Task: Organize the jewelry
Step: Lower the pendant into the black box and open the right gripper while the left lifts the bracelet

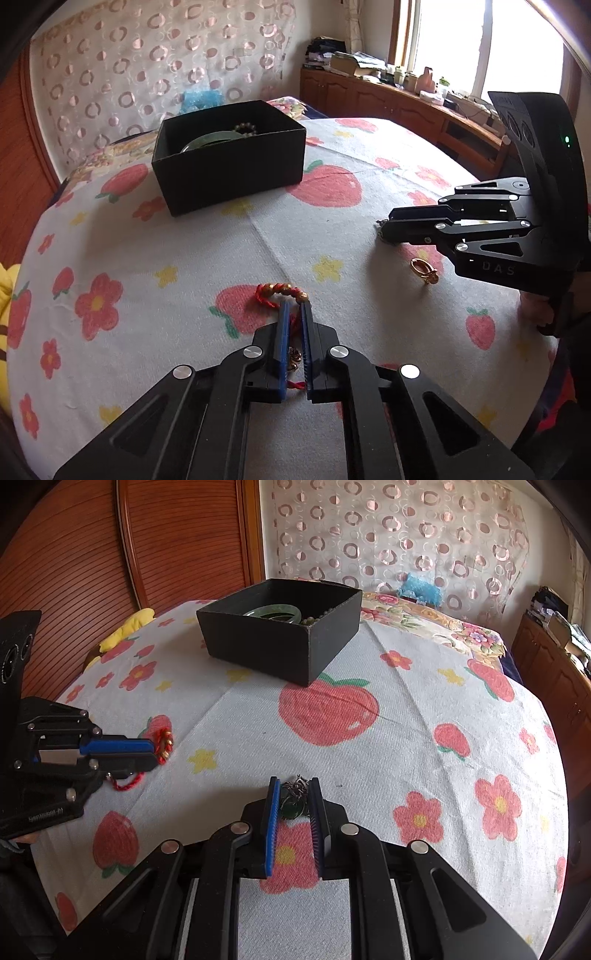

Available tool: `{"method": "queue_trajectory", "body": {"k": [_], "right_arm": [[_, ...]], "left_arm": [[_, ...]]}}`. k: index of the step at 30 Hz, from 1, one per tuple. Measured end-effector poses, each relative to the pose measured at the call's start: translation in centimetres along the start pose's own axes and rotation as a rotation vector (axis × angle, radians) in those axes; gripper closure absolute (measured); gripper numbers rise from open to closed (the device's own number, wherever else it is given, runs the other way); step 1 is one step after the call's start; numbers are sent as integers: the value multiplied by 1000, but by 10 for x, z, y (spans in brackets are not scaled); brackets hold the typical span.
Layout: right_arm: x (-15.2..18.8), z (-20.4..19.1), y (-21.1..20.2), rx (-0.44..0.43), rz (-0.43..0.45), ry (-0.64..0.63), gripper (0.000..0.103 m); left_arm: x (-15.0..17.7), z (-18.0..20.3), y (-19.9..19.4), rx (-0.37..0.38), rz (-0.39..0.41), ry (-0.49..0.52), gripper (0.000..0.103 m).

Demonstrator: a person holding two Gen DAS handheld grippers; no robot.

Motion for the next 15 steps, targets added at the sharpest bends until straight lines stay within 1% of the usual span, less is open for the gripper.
{"method": "queue_trajectory", "body": {"k": [3,7,12,15], "right_arm": [[0,0,0,3,0,-3,86],[-1,0,0,6,-2,-14,86],[-4,-3,0,3,-3,-25,86],[-9,-6,-5,-4,12,-34,86]], "left_arm": [[-1,-3,-3,-12,19,-11,99],[-6,-11,-14,-22,66,-39,99],[-14,-27,-38,-35,132,-81,99],[-18,-35,-49,-43,159,-94,99]]}}
Point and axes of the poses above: each gripper's, at about its wrist camera, not at the fingertips, and y roughly the way its jaws point, z to its right, x to its underside, the point moved 4 cm from there along y, roughly the way its jaws point, and after that the axes turned 4 degrees about -z, right-handed, at the moved point
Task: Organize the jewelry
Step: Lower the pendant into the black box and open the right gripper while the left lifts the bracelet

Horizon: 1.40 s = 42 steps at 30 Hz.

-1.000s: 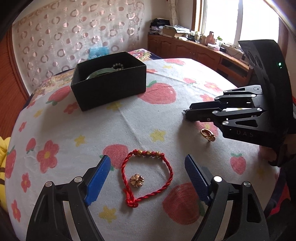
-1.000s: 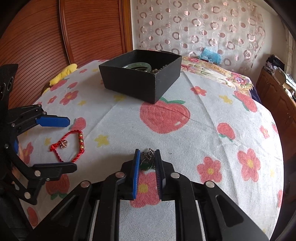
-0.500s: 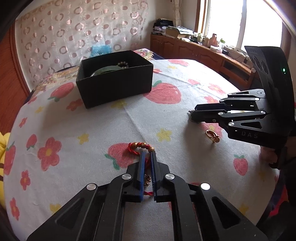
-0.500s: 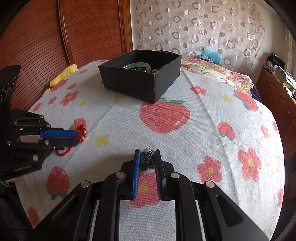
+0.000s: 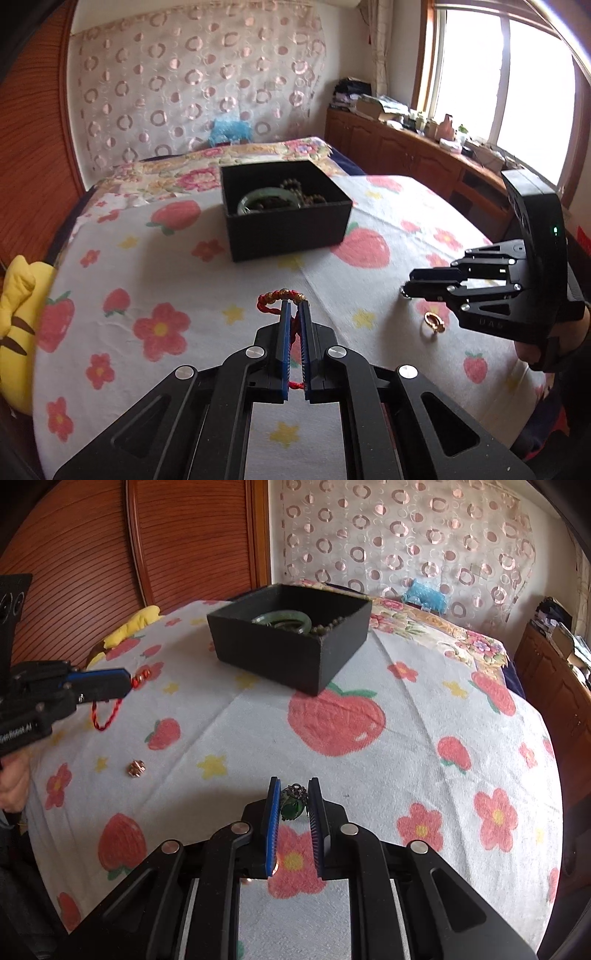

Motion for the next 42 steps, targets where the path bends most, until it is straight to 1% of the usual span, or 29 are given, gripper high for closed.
{"method": "queue_trajectory", "body": {"k": [7,11,20,25,32,36,42], "right_arm": [[-19,-2,-19,-7,51,-11,86],[-32,-1,-29,-11,72,-10,86],[-74,-1,-39,15,107,-35,86],[-104,-1,-34,27,125,-37,86],[-140,4,-14,44,132,-8,86],[-155,10,-3,44,133,15,86],[-169,17,10,24,142,59,86]], "left_arm": [[-10,-10,-12,-11,33,-15,99],[-9,-10,-13,-4,41,-16,99],[-10,-25,-14,-7,59,-34,99],[-15,-37,-18,-20,77,-47,99],[-28,-49,-16,-37,89,-48,99],[-35,-53,-12,-46,88,-43,99],[-57,-56,-4,-63,90,-32,99]]}}
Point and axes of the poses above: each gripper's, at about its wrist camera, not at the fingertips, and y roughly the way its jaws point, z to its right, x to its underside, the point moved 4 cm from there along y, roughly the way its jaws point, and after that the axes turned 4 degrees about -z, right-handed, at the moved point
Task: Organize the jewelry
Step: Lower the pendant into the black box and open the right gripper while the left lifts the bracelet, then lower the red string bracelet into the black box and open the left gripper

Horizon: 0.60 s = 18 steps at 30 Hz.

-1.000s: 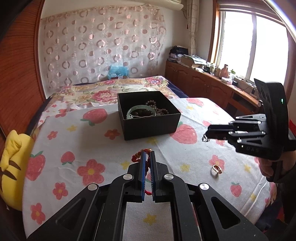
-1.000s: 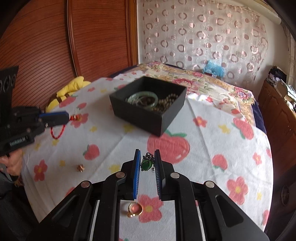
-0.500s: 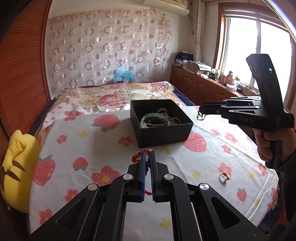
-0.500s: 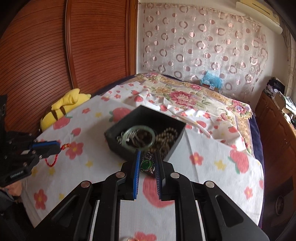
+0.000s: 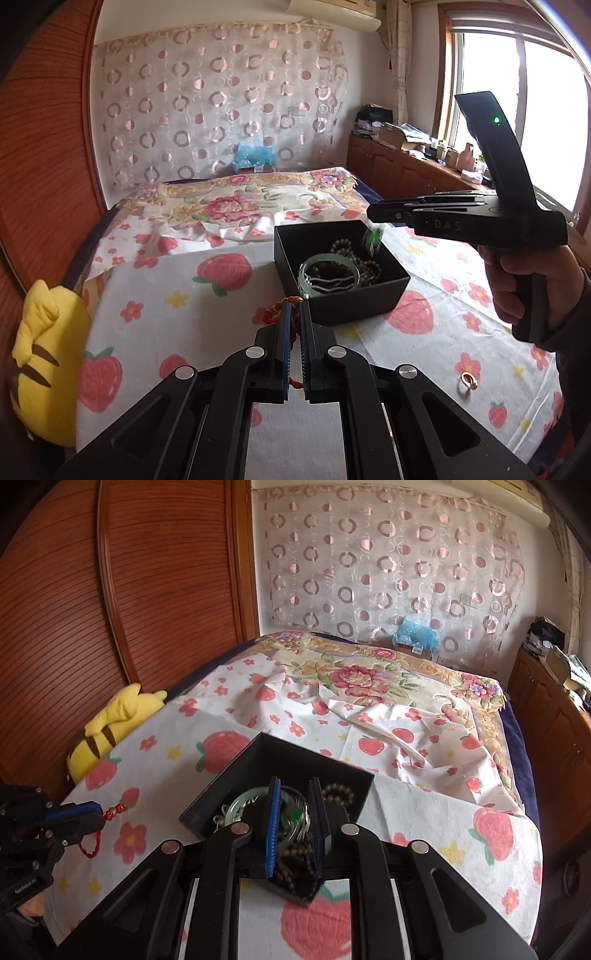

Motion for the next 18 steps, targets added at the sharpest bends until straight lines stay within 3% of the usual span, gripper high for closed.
{"method": "queue_trajectory", "body": {"k": [6,18], "right_arm": [[3,9,1,-1,4,24,86],[55,40,-19,45,-17,26,85]], "left_arm": [[-14,5,11,-8,-3,15,99],[-43,22,58,-16,-38,39,99]]}}
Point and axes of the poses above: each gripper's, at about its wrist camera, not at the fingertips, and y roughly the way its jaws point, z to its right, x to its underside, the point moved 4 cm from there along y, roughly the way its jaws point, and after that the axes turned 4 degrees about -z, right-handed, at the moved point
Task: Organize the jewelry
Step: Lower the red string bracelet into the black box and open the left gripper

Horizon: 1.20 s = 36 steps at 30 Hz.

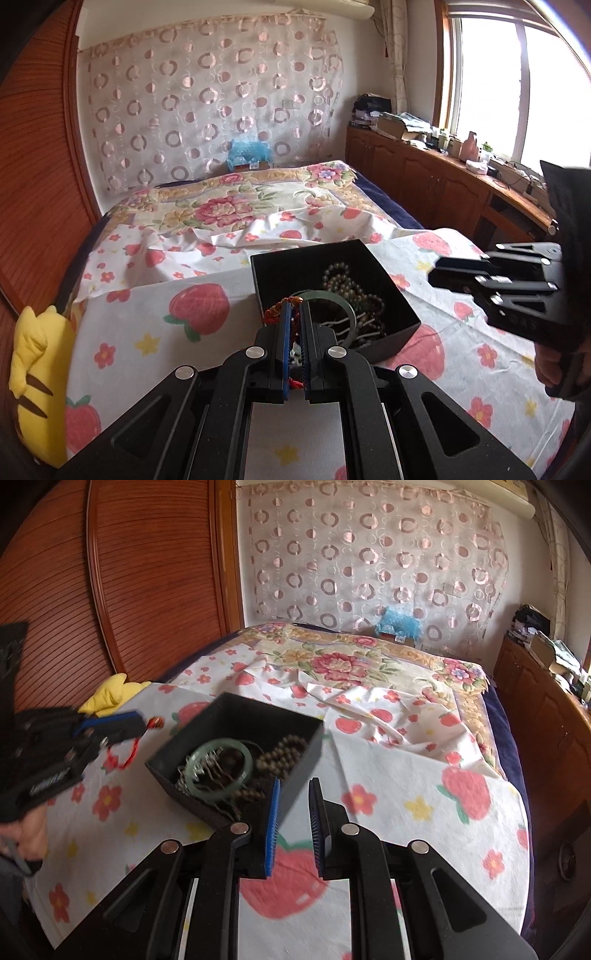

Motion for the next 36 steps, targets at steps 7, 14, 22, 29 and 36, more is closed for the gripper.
{"method": "queue_trajectory", "body": {"k": [7,14,22,29,36], "right_arm": [[22,6,-8,4,-2,1,85],[38,6,-15,-2,-5,-7,85],[57,0,-20,-30,-12,9,85],[84,-11,-28,-58,-25,19,85],[114,-36,-37,-105,-54,-31,85]], "left_arm": [[-18,7,24,-3,-21,3,99],[-28,17,34,-16,-23,15,87],[-15,12,34,-11,-45,-8,52],[12,12,10,-8,-47,17,39],[51,22,-15,38,-62,26,39]]}}
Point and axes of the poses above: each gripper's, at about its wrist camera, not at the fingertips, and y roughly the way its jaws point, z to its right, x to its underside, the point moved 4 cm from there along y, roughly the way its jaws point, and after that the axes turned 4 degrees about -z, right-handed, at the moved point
